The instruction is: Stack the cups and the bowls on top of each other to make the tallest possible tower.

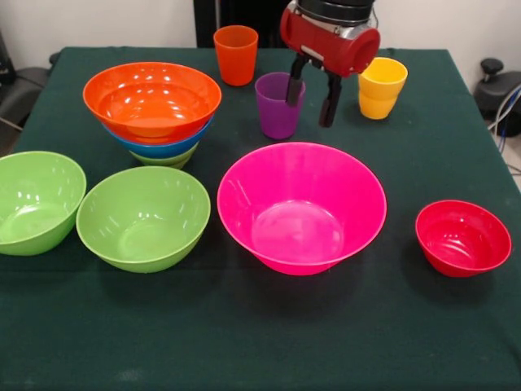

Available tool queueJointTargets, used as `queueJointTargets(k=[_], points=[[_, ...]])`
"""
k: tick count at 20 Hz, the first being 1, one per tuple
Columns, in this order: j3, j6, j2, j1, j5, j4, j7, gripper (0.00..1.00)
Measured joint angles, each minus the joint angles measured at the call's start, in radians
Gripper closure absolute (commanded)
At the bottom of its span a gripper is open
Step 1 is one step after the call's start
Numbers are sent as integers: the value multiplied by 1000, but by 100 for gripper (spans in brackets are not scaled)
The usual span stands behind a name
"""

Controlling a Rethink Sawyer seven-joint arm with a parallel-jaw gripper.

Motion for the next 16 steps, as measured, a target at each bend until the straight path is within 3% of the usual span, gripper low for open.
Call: queueJointTargets(k=[16], points=[[-7, 0, 77, 5, 6, -115, 0, 0]])
